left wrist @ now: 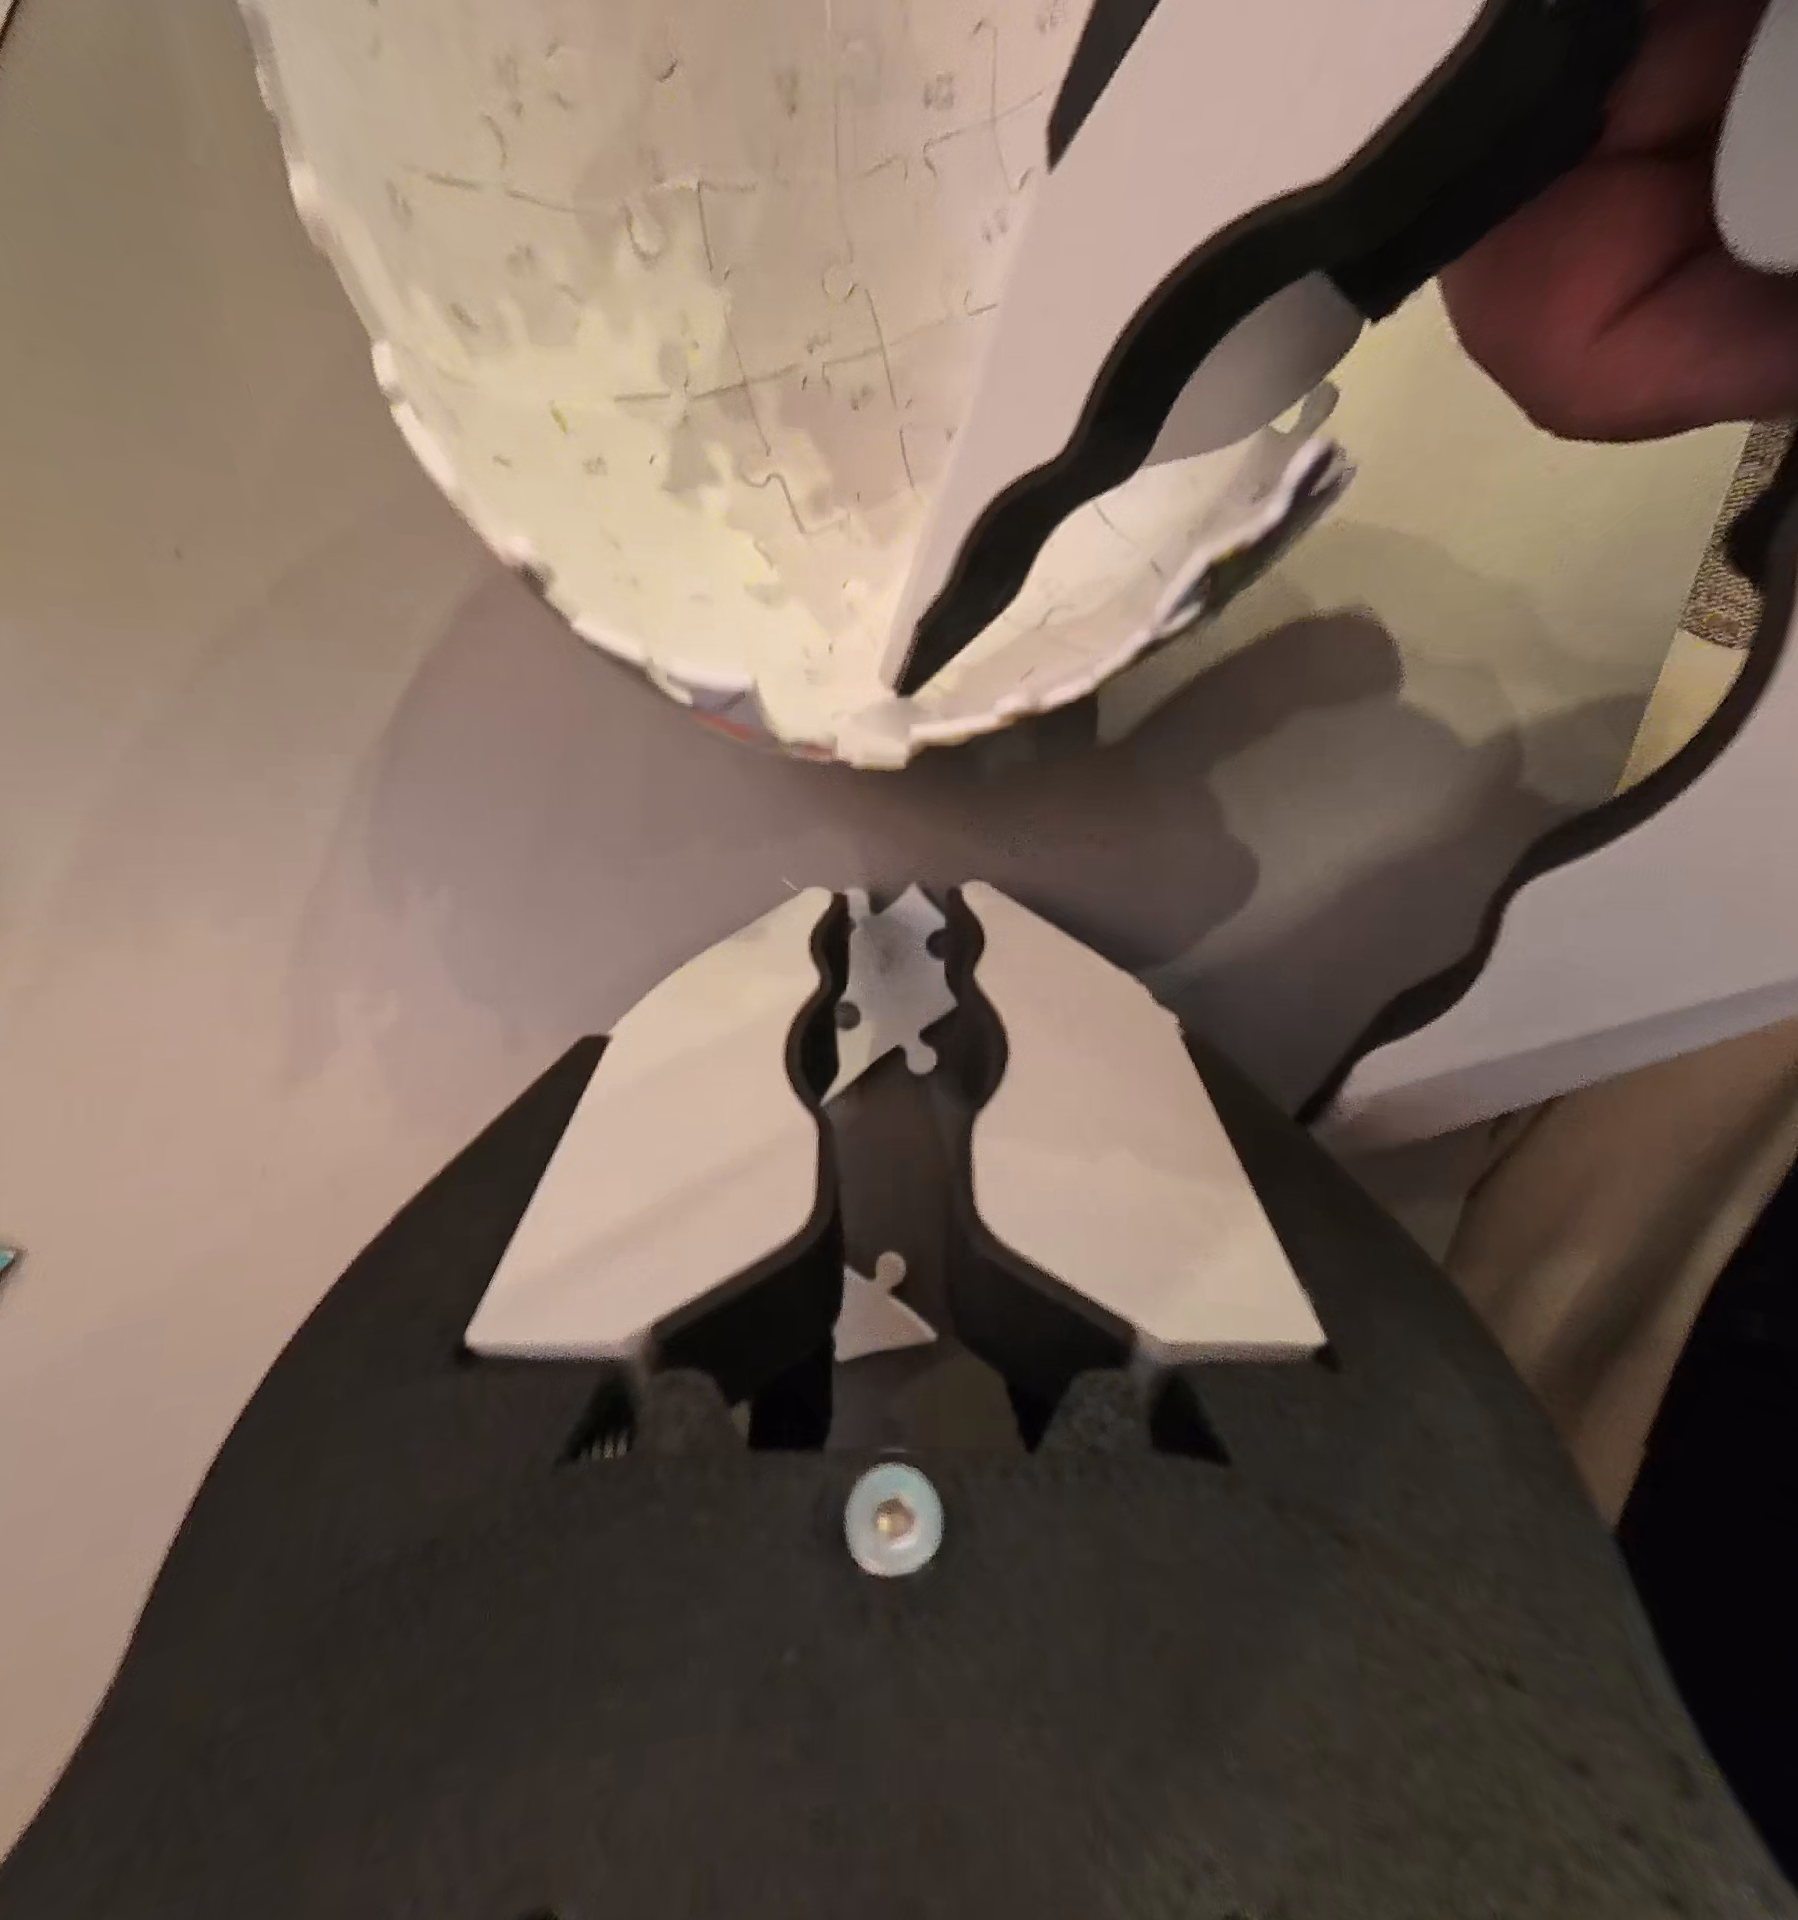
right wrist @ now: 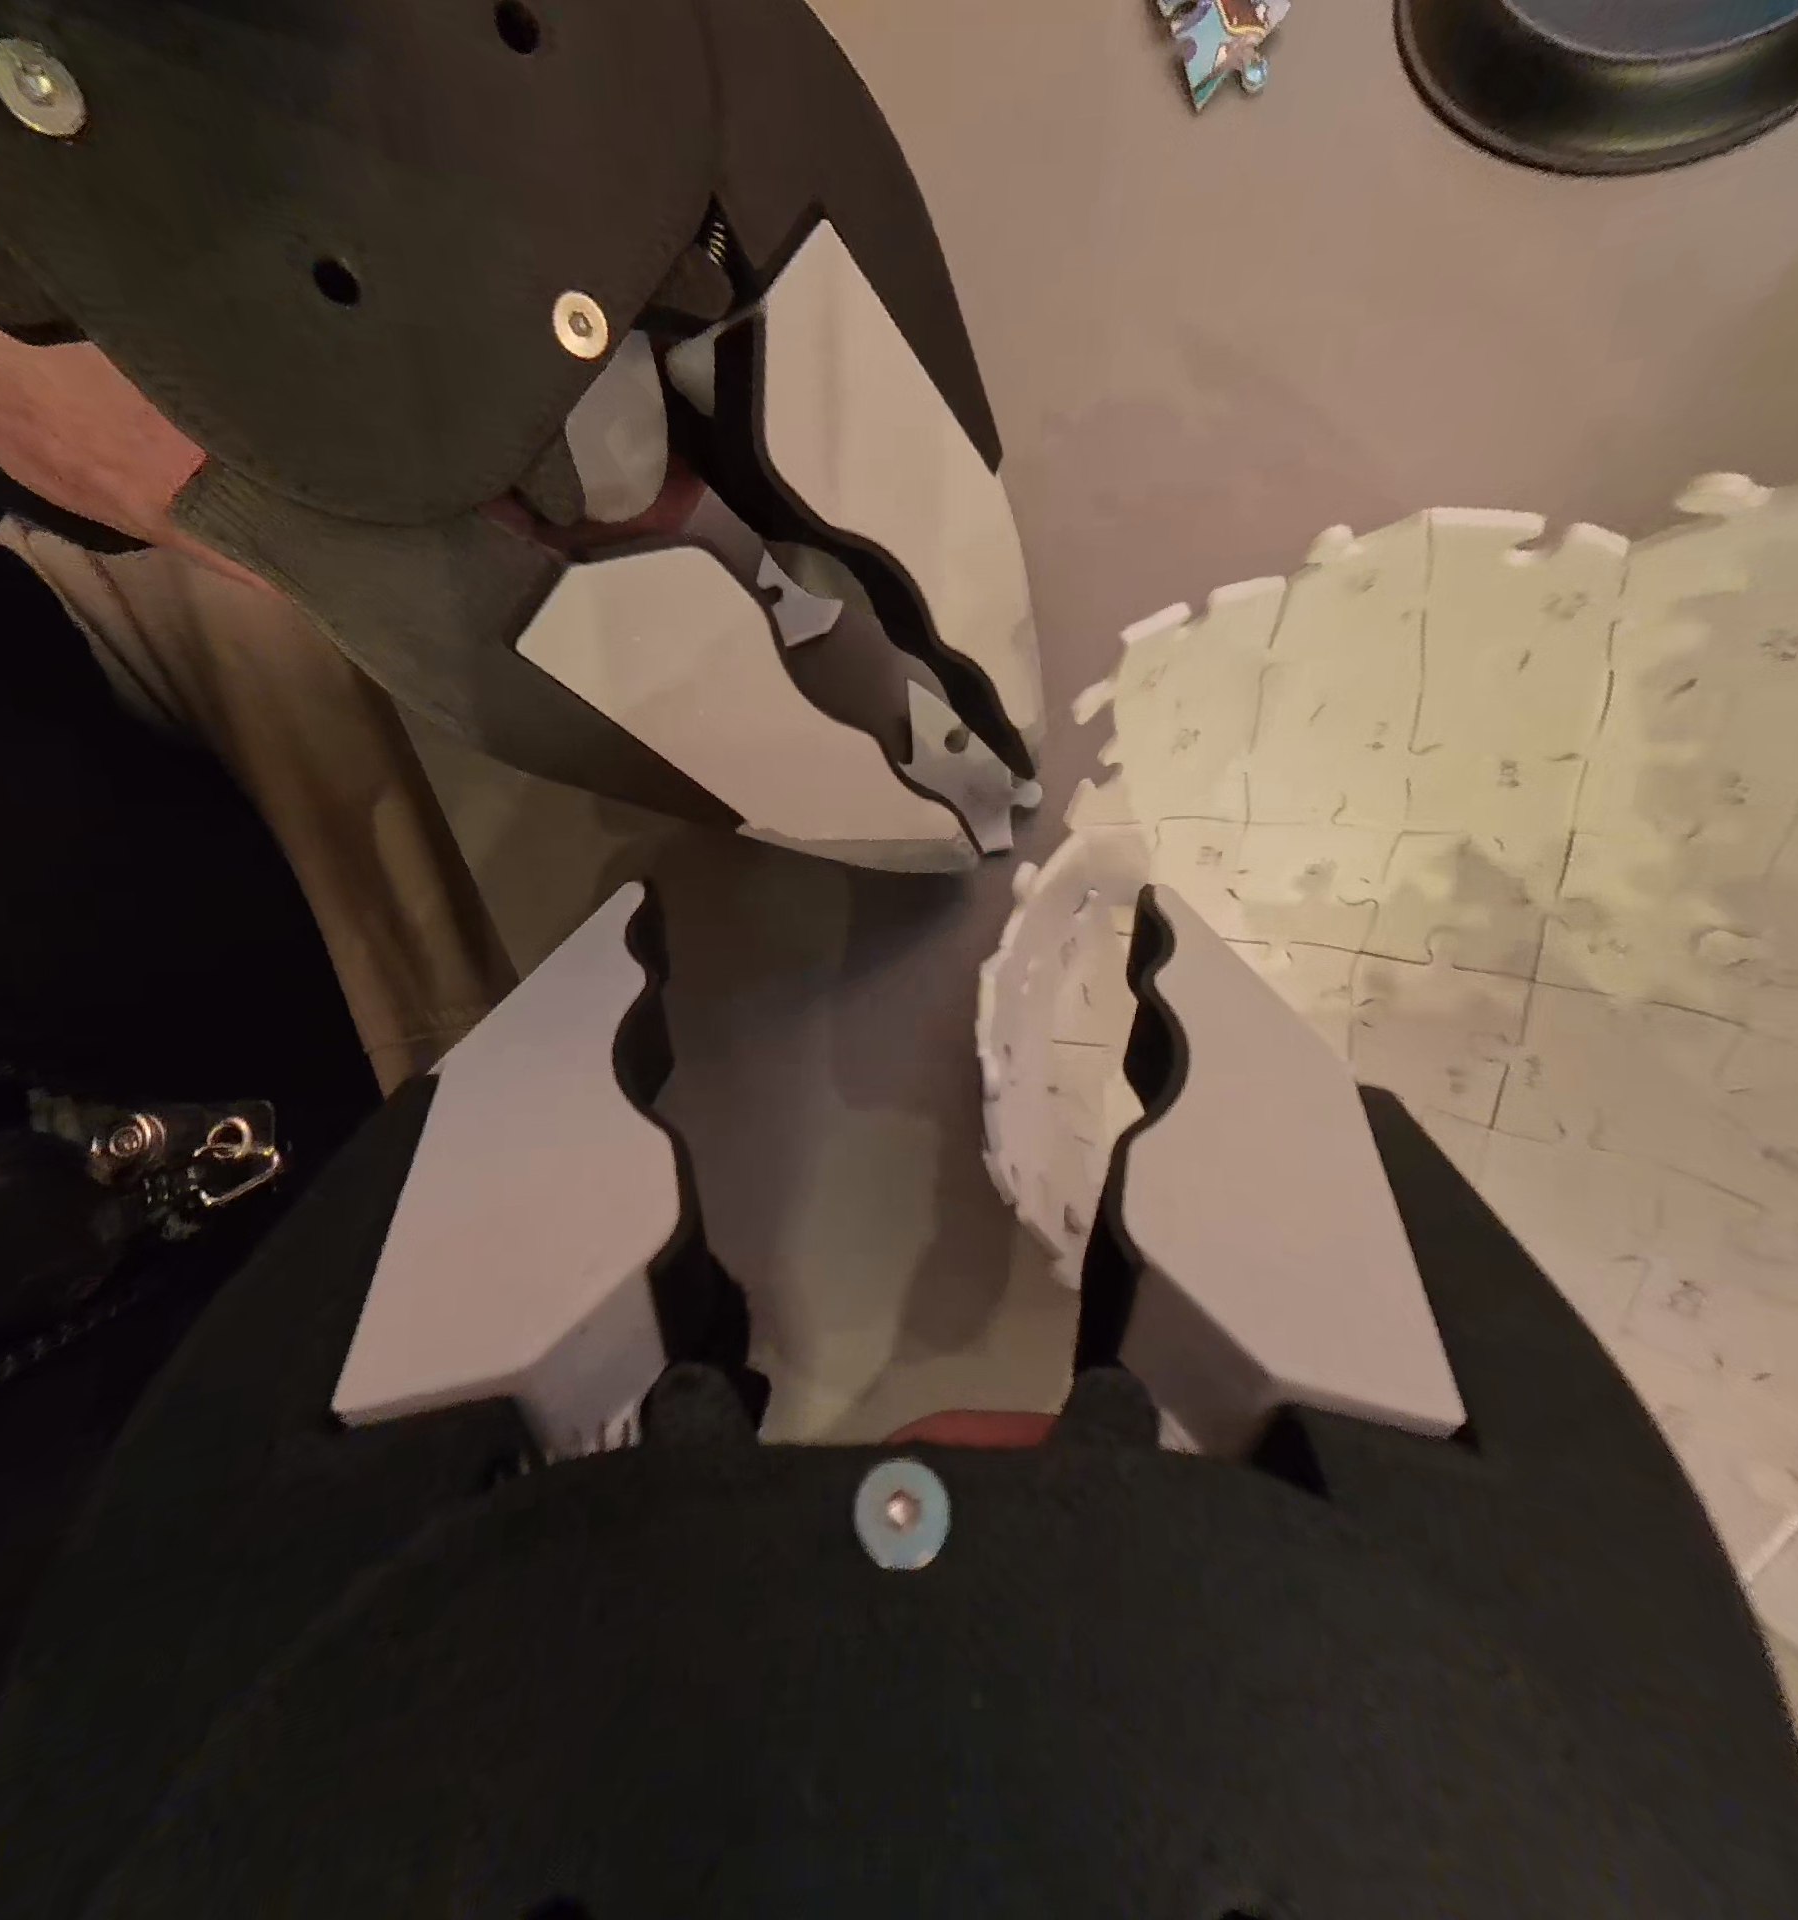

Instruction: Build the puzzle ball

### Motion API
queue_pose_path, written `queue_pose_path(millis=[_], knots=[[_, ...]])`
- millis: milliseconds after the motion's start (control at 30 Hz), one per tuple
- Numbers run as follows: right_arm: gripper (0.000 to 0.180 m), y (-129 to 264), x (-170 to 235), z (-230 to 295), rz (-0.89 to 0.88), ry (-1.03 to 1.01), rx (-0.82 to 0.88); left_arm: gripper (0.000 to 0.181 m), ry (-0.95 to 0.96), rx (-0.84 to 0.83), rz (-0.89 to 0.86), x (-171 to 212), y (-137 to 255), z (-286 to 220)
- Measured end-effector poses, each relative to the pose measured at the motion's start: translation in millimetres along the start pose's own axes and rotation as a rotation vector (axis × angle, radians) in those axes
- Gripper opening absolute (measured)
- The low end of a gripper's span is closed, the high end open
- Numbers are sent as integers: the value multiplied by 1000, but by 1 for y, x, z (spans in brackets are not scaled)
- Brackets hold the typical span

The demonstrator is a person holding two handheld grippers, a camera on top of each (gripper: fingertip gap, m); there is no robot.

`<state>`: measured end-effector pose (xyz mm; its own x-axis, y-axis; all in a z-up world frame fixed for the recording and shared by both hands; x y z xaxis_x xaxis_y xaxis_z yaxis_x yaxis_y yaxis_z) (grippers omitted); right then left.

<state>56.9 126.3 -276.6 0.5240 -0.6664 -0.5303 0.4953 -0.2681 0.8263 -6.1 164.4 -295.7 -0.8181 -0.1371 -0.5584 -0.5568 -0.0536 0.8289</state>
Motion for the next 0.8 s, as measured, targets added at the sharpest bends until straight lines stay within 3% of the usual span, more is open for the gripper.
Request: queue_pose_path(millis=[33, 400, 800], knots=[[88, 0, 1, 0, 1, 0, 1, 17, -1, -1, -1, -2, -2, -1], [83, 6, 2, 1, -26, -3, -31, 7, -2, 2, -24, -15, -8, -3], [82, 5, -2, -2, -50, -6, -45, 19, -17, 29, -26, -17, -12, 7]])
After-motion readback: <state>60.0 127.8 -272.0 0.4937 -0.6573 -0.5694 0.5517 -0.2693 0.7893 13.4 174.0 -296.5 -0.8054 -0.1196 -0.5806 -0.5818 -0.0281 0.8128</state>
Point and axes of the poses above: each gripper's, where its closed fingertips meet, y back along the fingers, x out of its underside, z = x × y across the jaws, the point moved 6 cm from there along y, back along the fingers, and after that the axes turned 5 degrees about z, right-handed, at the moved point
